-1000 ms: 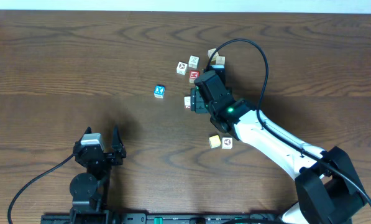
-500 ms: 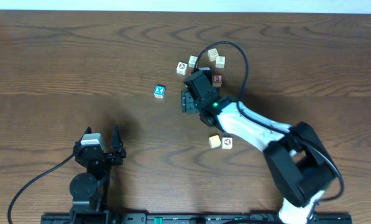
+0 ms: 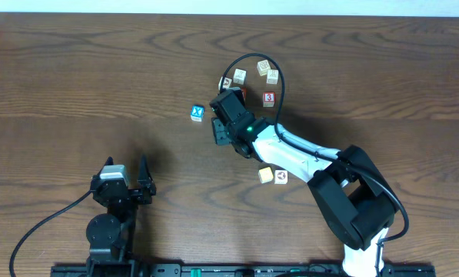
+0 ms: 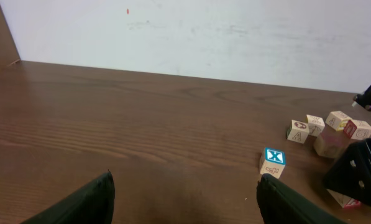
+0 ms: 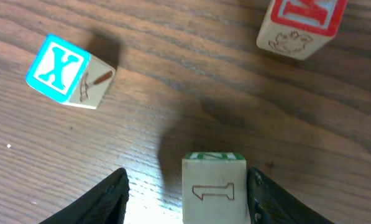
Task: Lift 4 blocks
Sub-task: 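Move the right gripper back to the block cluster over the green N block, then lower and grasp the green N block with the right gripper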
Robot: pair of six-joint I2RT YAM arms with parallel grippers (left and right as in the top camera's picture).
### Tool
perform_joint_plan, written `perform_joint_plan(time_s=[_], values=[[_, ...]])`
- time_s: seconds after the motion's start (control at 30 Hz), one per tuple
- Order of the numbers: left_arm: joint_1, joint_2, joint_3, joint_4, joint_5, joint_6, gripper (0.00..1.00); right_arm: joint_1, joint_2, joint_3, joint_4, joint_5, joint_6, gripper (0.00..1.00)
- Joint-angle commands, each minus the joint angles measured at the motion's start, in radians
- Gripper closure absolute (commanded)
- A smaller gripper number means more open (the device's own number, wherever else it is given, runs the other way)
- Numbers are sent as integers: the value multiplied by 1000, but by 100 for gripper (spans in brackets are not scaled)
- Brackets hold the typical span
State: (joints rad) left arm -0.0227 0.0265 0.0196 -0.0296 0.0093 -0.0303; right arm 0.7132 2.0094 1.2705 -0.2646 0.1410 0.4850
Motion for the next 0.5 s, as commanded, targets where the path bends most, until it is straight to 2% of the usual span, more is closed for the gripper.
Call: perform_joint_plan(time_s=[0.0,0.1,0.27,0.47], values=[[-3,-1,-16,-44,-19,-13,27,10,18,21,-17,66,-11,43],[-3,-1,-16,-44,-19,-13,26,6,22,21,-20,79,-11,44],[-3,-1,-16,-44,-19,-13,26,6,22,21,-20,90,-11,53],[-3,-1,-16,-44,-19,-13,27,6,22,21,-19,113,-14,54]])
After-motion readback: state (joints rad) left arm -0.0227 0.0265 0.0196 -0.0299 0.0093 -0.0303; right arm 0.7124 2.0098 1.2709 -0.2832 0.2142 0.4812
